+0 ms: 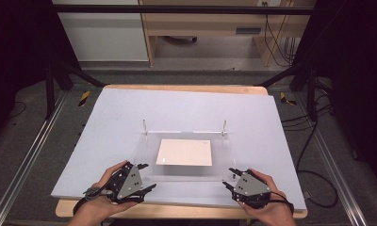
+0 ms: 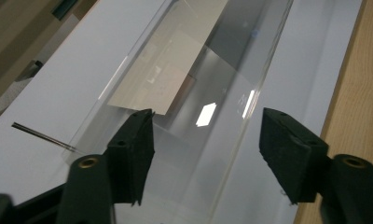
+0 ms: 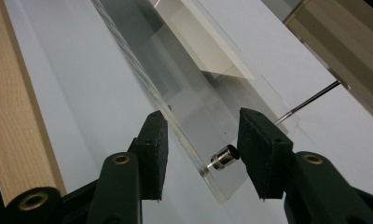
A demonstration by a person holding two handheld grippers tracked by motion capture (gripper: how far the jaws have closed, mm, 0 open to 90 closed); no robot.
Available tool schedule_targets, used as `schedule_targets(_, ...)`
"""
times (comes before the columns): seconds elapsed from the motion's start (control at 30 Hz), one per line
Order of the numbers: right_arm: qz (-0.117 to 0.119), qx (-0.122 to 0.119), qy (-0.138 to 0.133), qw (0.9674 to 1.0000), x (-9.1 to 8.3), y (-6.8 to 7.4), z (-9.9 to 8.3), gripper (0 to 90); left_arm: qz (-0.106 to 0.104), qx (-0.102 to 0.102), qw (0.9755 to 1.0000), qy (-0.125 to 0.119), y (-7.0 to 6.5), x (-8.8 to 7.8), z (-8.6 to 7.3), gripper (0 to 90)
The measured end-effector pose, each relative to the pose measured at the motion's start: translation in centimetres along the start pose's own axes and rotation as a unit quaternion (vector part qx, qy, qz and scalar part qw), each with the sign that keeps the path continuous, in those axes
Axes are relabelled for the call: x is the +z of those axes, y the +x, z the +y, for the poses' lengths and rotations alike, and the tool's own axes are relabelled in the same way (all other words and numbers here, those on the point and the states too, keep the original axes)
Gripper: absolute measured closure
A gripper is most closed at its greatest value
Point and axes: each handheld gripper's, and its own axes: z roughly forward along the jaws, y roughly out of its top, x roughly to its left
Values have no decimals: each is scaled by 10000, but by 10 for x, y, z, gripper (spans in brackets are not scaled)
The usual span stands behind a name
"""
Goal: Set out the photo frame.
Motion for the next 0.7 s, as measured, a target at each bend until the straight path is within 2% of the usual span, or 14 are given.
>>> schedule_targets(0.3,43,103,25,9999,-3,-8,9,552,-41,127,9999,-38,-1,0,3,447)
schedule_targets(0.43,60,166,28,9998,-4,-11,13,554,16,161,9999,-54,2,1,3,497)
schedule_targets(0.67,79,186,48,9998,-5,-14,15,554,78,172,9998,-19,2,2,4,516)
schedule_targets(0.7,80,172,49,9998,-5,-14,16,554,104,252,9996,13,2,3,5,517)
